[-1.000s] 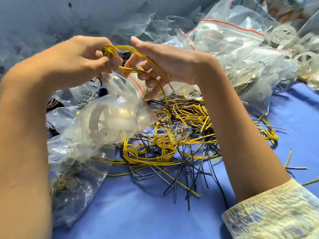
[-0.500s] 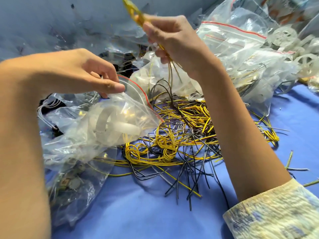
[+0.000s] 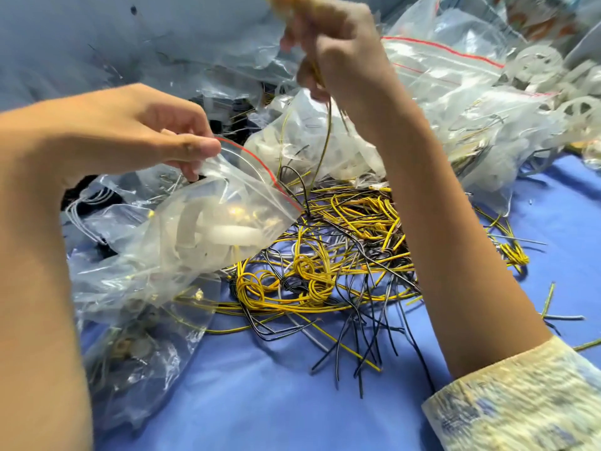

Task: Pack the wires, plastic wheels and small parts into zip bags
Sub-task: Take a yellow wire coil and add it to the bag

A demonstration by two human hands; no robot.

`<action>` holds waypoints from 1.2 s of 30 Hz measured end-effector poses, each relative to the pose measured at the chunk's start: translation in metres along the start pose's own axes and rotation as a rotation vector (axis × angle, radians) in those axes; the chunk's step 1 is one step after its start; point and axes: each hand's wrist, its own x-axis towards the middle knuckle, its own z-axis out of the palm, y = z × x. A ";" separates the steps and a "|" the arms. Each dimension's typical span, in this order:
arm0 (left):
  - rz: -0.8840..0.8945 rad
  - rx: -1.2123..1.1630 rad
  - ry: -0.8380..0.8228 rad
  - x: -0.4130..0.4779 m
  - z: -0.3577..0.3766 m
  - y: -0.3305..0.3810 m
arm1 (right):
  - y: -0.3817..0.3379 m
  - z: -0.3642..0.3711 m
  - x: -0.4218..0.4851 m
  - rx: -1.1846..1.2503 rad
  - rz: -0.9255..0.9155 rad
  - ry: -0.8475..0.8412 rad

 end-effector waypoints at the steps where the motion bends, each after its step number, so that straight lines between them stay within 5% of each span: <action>1: 0.004 -0.011 0.003 0.000 0.002 0.004 | -0.003 -0.005 -0.001 -0.013 0.034 -0.165; 3: -0.002 -0.003 -0.002 -0.001 0.002 0.006 | 0.001 -0.015 -0.005 -0.207 0.089 -0.502; 6: -0.027 0.034 -0.014 -0.001 -0.002 0.004 | 0.001 -0.014 -0.009 -0.410 0.129 -0.762; 19: 0.002 -0.007 0.047 0.000 0.004 0.038 | -0.007 0.003 -0.015 -0.197 0.101 -1.052; 25: 0.059 -0.114 0.009 0.004 0.018 0.082 | 0.002 0.025 -0.013 -0.414 0.064 -0.809; 36: -0.020 -0.139 0.010 0.001 0.017 0.083 | 0.002 0.022 -0.017 -0.266 0.157 -1.042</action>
